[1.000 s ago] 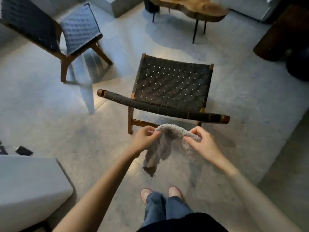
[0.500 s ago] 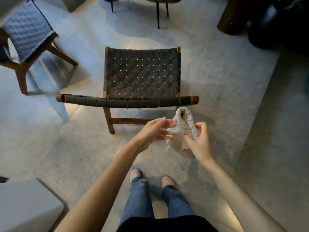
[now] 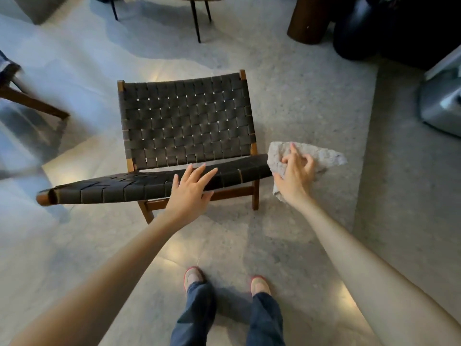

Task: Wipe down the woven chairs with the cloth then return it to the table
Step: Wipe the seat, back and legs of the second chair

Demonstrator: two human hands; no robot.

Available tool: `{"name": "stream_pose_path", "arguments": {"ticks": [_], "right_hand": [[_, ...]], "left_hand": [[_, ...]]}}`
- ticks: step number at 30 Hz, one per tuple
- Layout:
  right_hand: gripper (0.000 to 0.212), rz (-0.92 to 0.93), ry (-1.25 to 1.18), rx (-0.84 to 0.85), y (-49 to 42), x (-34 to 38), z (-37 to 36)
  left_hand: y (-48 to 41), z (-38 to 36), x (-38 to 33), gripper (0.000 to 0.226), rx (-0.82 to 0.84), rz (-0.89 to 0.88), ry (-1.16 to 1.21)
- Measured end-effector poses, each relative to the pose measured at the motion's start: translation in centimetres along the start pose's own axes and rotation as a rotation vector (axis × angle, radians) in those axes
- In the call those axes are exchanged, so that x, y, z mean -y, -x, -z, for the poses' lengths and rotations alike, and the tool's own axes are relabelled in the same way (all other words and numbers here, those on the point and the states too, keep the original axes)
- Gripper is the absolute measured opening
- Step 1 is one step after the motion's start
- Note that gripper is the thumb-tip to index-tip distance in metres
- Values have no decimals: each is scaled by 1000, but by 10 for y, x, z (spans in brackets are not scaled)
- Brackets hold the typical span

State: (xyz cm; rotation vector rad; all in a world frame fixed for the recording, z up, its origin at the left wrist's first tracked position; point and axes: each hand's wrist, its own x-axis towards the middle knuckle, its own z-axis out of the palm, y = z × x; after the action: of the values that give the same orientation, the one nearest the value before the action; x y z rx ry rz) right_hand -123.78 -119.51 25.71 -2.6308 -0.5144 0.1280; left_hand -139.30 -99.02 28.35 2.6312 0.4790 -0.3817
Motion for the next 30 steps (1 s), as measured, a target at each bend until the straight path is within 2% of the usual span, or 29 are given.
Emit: {"name": "stream_pose_path", "arguments": {"ticks": [2, 5, 9, 13, 18, 23, 30], "right_hand": [[73, -23, 25, -49, 0, 4, -17], [67, -95, -1, -176, 7, 15, -33], [69, -208, -177, -215, 14, 38, -46], [51, -265, -247, -216, 13, 47, -46], [54, -83, -226, -105, 44, 96, -65], [67, 79, -311, 143, 82, 176, -105], [78, 203, -466, 488, 118, 285, -156]], "left_hand": [[-5, -4, 21, 58, 20, -1, -46], [-2, -7, 50, 57, 1, 15, -59], [18, -7, 83, 56, -47, 29, -24], [45, 1, 112, 55, -105, 35, -39], [79, 22, 151, 59, -170, 127, -41], [109, 40, 189, 65, -242, 278, -83], [137, 50, 227, 71, -303, 448, 66]]}}
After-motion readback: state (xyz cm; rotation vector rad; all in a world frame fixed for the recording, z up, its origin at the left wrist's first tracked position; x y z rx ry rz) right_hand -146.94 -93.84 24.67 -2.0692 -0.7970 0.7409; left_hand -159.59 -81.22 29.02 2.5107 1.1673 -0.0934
